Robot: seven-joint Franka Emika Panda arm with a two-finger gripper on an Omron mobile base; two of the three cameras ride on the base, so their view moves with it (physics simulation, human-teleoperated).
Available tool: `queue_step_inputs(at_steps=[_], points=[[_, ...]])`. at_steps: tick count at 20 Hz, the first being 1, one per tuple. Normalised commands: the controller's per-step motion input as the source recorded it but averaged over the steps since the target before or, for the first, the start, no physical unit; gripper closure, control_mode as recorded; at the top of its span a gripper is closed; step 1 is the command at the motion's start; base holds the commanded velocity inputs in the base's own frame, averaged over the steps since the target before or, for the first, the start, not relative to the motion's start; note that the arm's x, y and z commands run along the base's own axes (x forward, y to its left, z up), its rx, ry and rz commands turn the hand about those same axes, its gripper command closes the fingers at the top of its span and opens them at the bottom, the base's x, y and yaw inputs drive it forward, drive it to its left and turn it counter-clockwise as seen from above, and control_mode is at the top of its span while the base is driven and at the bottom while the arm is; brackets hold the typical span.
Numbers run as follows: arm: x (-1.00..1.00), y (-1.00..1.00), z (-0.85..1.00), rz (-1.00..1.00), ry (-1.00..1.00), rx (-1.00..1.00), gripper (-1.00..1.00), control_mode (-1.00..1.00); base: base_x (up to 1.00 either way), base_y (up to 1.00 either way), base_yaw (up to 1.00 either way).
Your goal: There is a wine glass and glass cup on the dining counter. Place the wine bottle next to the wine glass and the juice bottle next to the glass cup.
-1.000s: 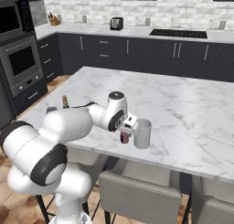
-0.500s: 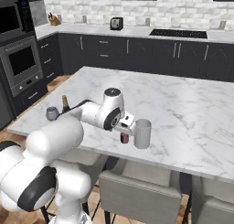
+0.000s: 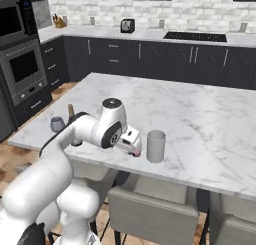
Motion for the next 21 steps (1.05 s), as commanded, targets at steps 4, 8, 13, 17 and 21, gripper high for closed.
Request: queue_step_inputs(at_steps=[4,8,13,17,21], points=[[-0.57,0.32,0.04,0.0,-0.12,-0.01,-1.0,-1.0,0.0,0.0,0.0],[-0.57,0.32,0.03,0.0,-0.13,-0.03,-1.0,-1.0,0.0,0.0,0.0],[-0.54,0.23,0.02,-0.01,-0.13,-0.04,-1.0,-1.0,0.0,0.0,0.0],[-0.48,0.19,0.01,-0.02,-0.12,-0.04,-1.0,-1.0,0.0,0.0,0.0],[-0.42,0.14,0.02,-0.02,-0.1,-0.05,-1.0,-1.0,0.0,0.0,0.0]])
